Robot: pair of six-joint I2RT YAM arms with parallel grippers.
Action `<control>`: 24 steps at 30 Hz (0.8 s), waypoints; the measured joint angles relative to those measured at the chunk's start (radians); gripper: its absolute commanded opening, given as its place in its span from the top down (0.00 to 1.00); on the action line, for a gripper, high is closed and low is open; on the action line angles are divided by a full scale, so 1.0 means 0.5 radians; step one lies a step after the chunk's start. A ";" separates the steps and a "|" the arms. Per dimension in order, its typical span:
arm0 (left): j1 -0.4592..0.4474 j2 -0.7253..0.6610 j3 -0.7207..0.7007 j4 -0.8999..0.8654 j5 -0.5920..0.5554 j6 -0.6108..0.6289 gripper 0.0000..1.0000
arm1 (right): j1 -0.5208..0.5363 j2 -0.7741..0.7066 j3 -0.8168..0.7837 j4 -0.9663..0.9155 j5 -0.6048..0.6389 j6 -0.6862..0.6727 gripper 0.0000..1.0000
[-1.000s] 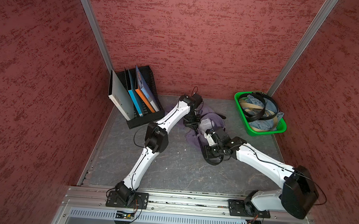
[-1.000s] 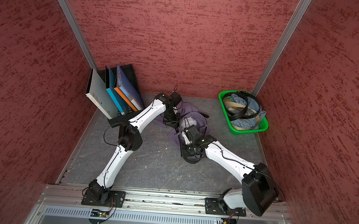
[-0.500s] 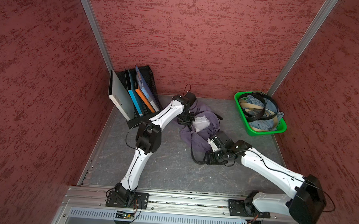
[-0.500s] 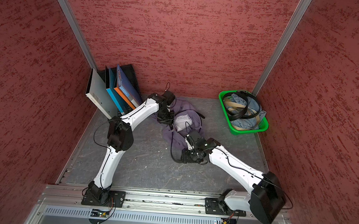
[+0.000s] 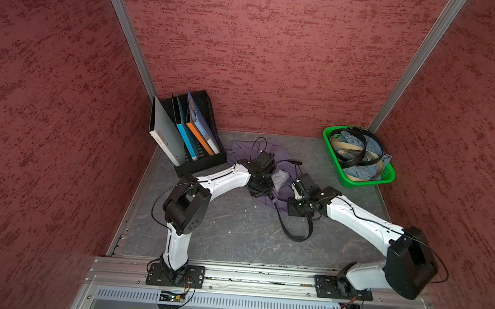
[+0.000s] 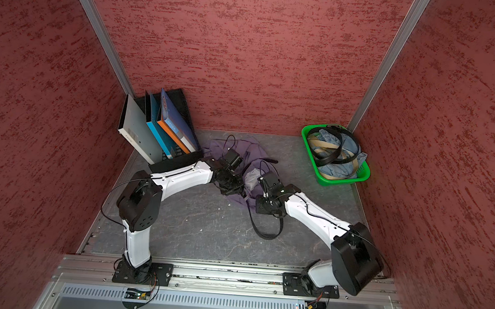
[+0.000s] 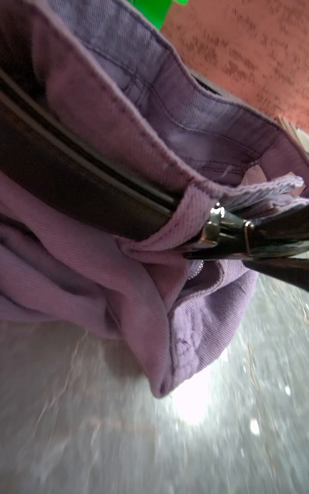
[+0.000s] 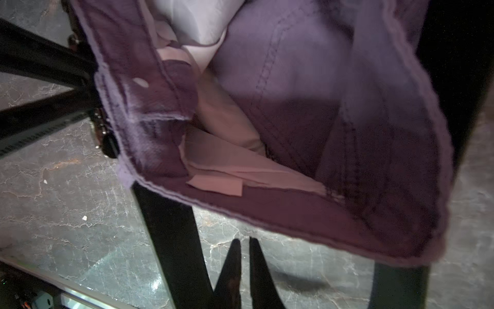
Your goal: Remove the belt from the trousers
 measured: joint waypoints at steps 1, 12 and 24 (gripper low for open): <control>-0.002 0.033 0.030 0.020 0.002 -0.031 0.96 | 0.000 -0.008 0.008 -0.021 0.043 -0.003 0.85; 0.037 0.273 0.337 0.107 -0.214 -0.173 0.86 | -0.019 -0.043 0.102 -0.161 0.336 -0.011 0.75; 0.048 0.222 0.085 0.281 -0.281 -0.196 0.67 | -0.034 -0.013 0.105 0.137 0.021 -0.227 0.66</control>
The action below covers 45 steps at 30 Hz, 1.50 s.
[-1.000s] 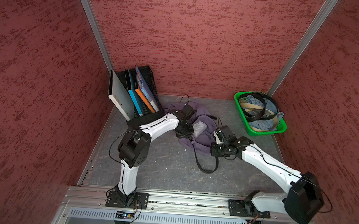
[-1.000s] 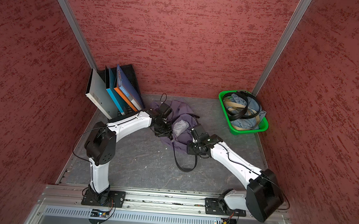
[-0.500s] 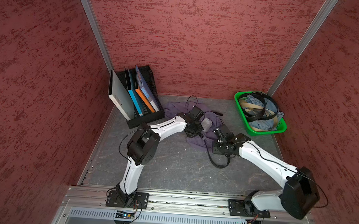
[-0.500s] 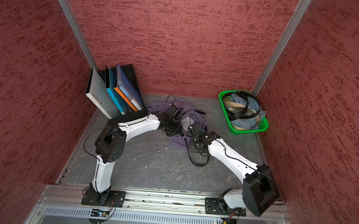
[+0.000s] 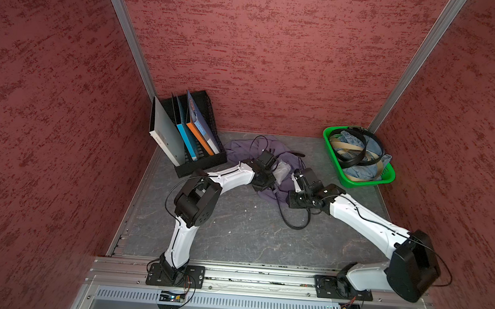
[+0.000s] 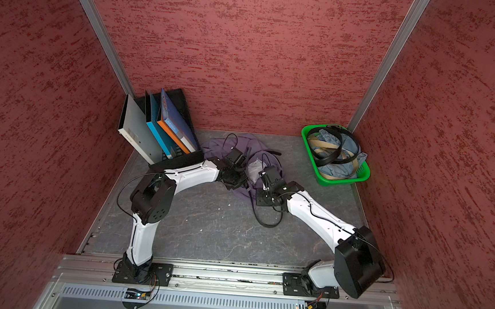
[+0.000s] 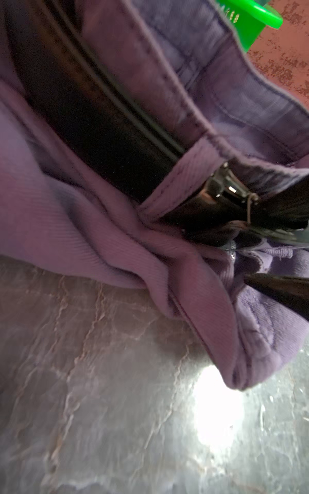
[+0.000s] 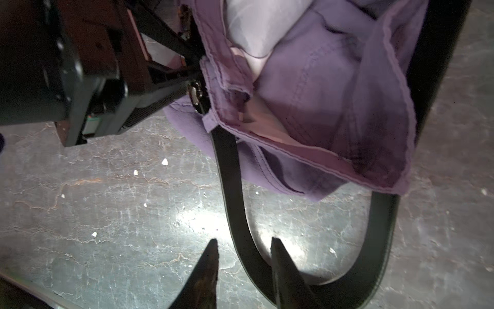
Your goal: Remove the belt from the trousers
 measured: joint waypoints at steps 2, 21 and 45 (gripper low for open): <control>0.001 -0.044 -0.057 0.053 0.000 0.012 0.66 | -0.010 0.054 0.002 0.034 -0.085 -0.018 0.65; 0.095 -0.433 -0.894 1.213 0.406 0.586 0.75 | -0.134 0.374 0.022 0.253 -0.274 -0.046 0.69; -0.088 -0.281 -0.249 0.477 0.314 0.703 0.74 | -0.314 0.570 0.178 0.420 -0.352 -0.027 0.75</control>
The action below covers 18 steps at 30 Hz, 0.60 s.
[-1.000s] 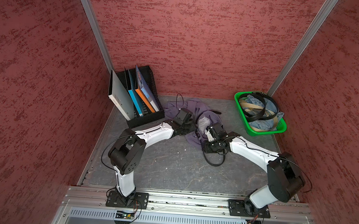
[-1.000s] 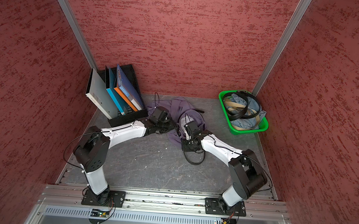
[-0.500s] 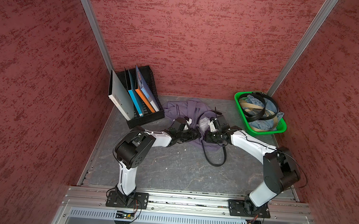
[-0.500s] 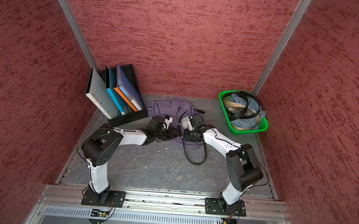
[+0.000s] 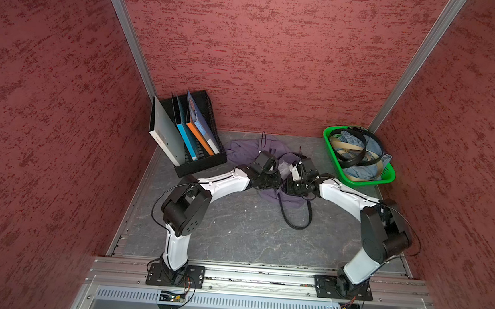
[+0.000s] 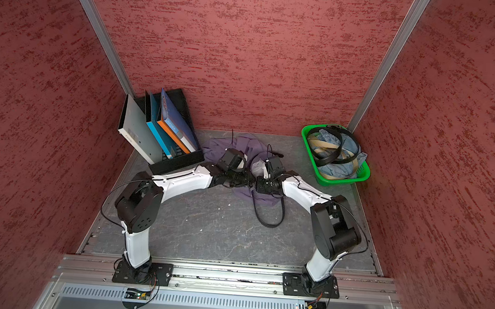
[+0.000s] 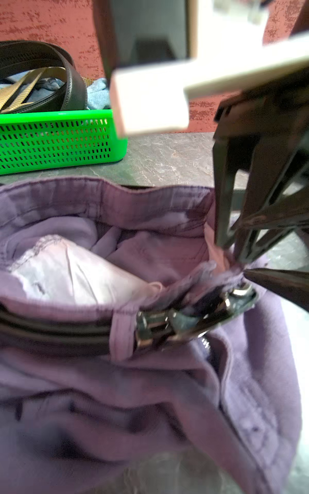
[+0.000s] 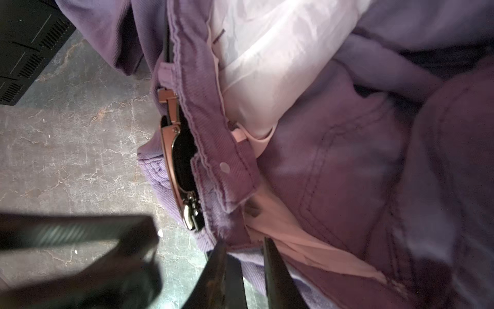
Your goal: Remove the belt from the trousers
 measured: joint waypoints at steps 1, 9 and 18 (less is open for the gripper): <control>-0.014 0.002 0.037 -0.072 -0.029 -0.008 0.74 | -0.001 0.000 -0.004 0.008 -0.006 0.004 0.75; -0.050 0.130 0.129 -0.491 -0.219 -0.144 0.76 | -0.002 0.024 -0.004 0.090 -0.045 0.019 0.79; -0.112 0.143 0.136 -0.632 -0.343 -0.217 0.76 | -0.002 0.090 -0.004 0.178 -0.076 0.021 0.83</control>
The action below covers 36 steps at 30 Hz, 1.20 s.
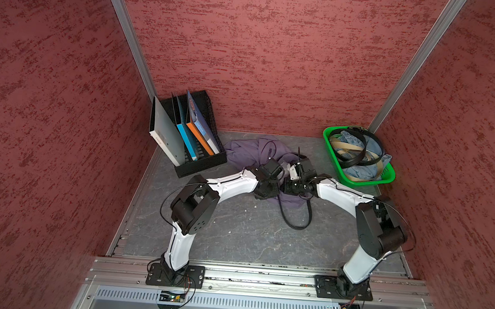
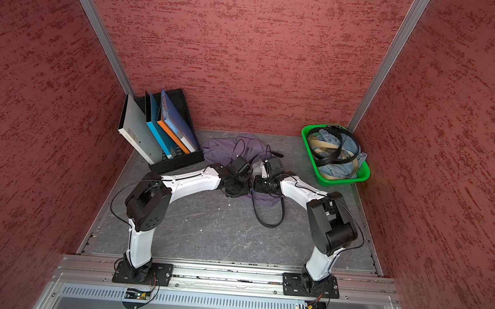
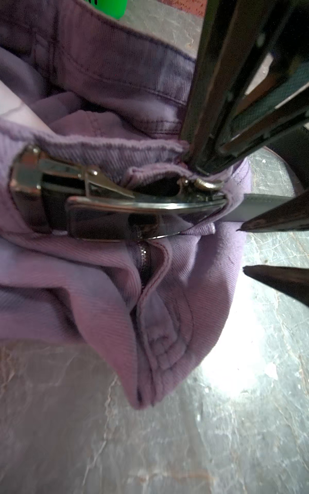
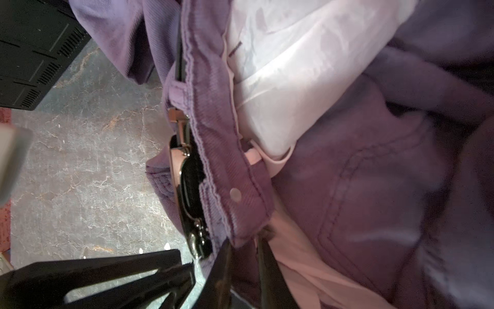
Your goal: Remove the belt from the trousers
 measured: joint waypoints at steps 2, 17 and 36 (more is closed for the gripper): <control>-0.006 -0.003 0.002 -0.007 -0.032 -0.003 0.76 | 0.000 -0.002 0.000 0.008 -0.001 -0.001 0.84; -0.113 0.080 0.410 -0.151 -0.268 0.124 0.64 | -0.010 -0.235 -0.098 0.005 0.087 -0.008 0.75; -0.108 0.251 0.476 -0.338 -0.346 0.127 0.65 | -0.056 -0.332 -0.185 -0.005 0.104 -0.008 0.75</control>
